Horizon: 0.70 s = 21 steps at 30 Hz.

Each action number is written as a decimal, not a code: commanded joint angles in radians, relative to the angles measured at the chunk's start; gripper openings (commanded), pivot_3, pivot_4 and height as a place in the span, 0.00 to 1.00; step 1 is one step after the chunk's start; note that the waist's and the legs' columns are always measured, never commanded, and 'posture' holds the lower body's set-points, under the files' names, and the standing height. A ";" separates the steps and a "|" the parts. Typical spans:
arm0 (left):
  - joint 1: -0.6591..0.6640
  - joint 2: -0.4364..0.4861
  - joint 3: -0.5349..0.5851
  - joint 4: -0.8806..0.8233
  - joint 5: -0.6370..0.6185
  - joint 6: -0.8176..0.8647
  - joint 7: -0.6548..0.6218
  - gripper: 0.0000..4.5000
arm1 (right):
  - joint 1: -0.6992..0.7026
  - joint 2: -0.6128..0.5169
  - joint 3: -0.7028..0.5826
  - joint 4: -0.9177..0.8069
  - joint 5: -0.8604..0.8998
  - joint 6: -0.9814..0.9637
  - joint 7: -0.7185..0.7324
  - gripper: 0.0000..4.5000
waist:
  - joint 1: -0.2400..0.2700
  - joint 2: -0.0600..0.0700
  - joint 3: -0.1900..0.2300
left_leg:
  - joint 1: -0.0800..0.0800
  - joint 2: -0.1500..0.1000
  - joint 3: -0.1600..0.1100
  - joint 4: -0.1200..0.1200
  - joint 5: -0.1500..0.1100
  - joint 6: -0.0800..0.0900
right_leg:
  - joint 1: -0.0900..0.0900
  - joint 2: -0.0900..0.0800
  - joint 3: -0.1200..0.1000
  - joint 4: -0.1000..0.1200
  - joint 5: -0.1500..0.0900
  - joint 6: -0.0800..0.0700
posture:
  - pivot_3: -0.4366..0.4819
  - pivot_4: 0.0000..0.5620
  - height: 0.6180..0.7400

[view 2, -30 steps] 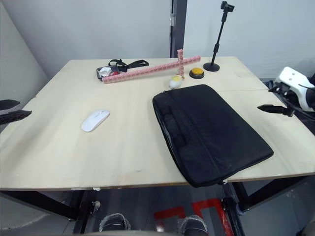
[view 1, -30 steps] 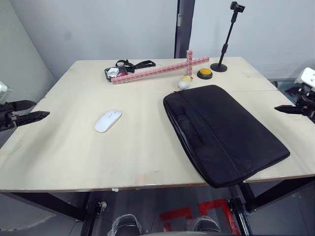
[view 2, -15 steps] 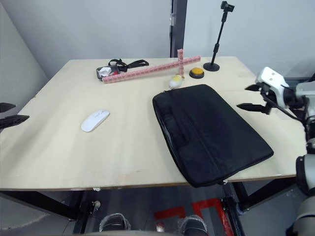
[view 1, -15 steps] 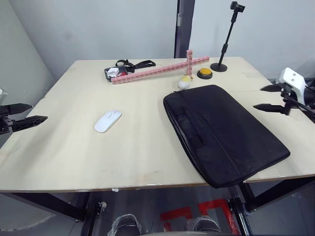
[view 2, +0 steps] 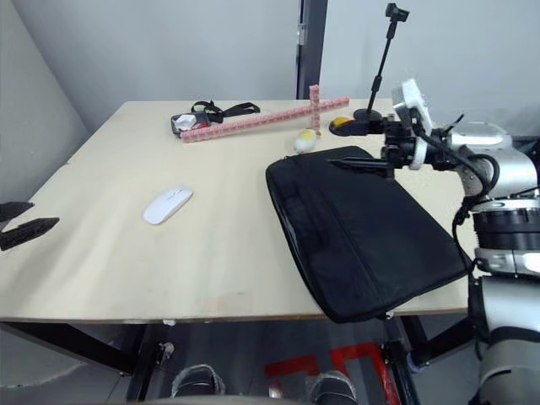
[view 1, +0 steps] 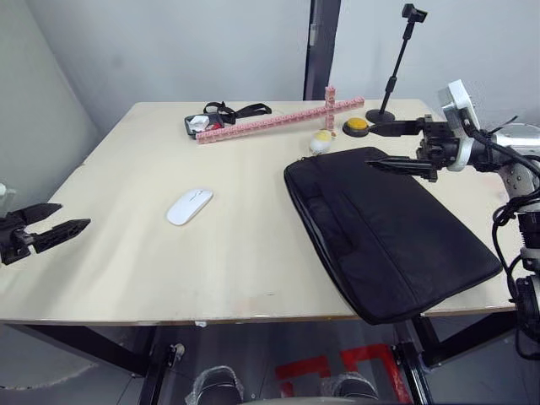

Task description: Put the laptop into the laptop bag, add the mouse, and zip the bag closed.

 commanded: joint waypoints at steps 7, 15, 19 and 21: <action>0.072 -0.047 0.045 -0.226 -0.069 0.085 0.088 1.00 | 0.041 0.016 -0.028 -0.118 0.044 0.042 -0.092 1.00 | 0.009 -0.002 -0.001 | 0.000 0.000 0.000 0.000 0.000 0.000 | 0.001 0.000 0.000 0.000 0.000 0.000 | 0.48 0.27 1.00; -0.036 -0.051 -0.102 -0.186 -0.038 0.051 0.098 1.00 | 0.074 0.009 -0.017 -0.155 0.039 0.047 -0.115 1.00 | 0.009 -0.002 -0.002 | 0.000 0.000 0.000 -0.001 0.000 0.000 | 0.000 0.000 0.000 0.000 0.000 0.000 | 0.48 0.27 1.00; -0.173 -0.072 -0.245 -0.093 0.019 0.015 0.110 1.00 | 0.092 0.008 -0.023 -0.185 0.046 0.048 -0.136 1.00 | 0.011 -0.002 -0.002 | 0.001 0.000 0.000 0.000 0.000 0.000 | 0.000 0.000 0.000 0.000 0.000 0.000 | 0.48 0.27 1.00; -0.244 -0.090 -0.312 -0.025 0.058 -0.025 0.112 1.00 | 0.099 0.009 -0.024 -0.193 0.046 0.053 -0.154 1.00 | 0.010 -0.002 -0.002 | 0.001 0.000 0.000 0.000 0.000 0.000 | 0.001 0.000 0.000 0.000 0.000 0.000 | 0.48 0.27 1.00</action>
